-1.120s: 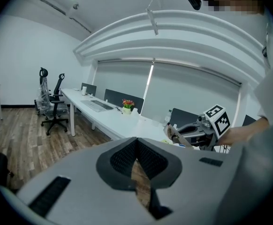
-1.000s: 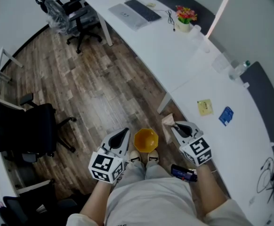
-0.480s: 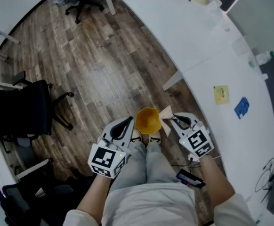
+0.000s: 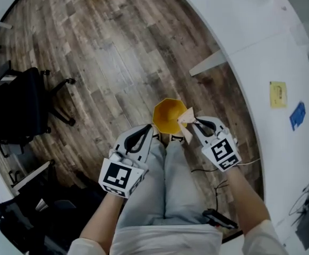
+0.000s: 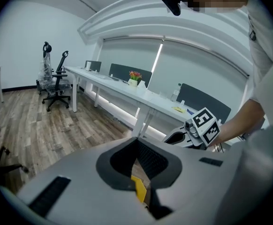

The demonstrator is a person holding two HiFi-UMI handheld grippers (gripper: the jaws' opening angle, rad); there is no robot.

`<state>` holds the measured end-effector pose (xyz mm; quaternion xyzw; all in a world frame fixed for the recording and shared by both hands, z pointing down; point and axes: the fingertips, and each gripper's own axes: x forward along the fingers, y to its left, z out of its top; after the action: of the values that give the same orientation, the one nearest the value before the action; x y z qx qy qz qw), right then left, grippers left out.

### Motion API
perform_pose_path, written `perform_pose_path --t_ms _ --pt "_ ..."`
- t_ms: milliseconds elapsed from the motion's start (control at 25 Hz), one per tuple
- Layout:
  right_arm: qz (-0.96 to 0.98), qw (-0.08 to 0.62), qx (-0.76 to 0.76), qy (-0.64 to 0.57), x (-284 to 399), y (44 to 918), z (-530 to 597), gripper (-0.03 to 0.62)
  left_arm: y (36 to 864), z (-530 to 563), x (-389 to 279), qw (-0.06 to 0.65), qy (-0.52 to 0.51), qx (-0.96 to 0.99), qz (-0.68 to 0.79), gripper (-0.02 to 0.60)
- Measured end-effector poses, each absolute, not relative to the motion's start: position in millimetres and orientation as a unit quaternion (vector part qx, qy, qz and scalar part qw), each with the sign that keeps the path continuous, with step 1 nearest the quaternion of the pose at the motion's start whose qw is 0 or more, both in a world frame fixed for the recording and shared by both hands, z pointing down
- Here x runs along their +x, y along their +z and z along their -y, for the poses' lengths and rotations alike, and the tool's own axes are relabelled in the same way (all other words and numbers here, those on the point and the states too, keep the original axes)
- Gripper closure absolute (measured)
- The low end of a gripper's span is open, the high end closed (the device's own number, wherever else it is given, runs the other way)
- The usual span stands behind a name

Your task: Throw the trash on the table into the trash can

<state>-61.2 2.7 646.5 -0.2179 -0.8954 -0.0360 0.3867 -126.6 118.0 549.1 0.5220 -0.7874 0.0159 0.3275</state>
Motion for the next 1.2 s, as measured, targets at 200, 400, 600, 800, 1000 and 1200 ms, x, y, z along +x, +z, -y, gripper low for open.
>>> perform_pose_path --t_ms 200,400,600,800,1000,1200 --pt "0.890 0.399 -0.217 -0.039 -56.8 715.9 -8.6 0.543 608.2 -112.5 -123.3 0.323 0.022 0.539 0.778 0.581" --pt "0.887 0.407 -0.216 -0.029 -53.0 780.9 -20.2 0.543 663.7 -107.4 -111.5 0.329 0.025 0.548 0.768 0.581" --pt "0.879 0.423 -0.217 -0.030 -51.6 842.3 -32.6 0.543 706.7 -107.9 -106.1 0.342 0.013 0.546 0.765 0.581" --pt "0.869 0.436 -0.230 -0.046 -52.0 899.8 -44.5 0.543 743.5 -117.7 -105.7 0.350 0.012 0.546 0.762 0.581" --pt "0.863 0.444 -0.234 -0.059 -56.7 949.7 -53.8 0.543 780.4 -134.4 -111.8 0.353 0.017 0.537 0.766 0.581" --pt "0.846 0.481 -0.220 -0.072 -54.4 996.5 -51.8 0.542 809.5 -144.2 -117.6 0.357 0.013 0.526 0.772 0.581"
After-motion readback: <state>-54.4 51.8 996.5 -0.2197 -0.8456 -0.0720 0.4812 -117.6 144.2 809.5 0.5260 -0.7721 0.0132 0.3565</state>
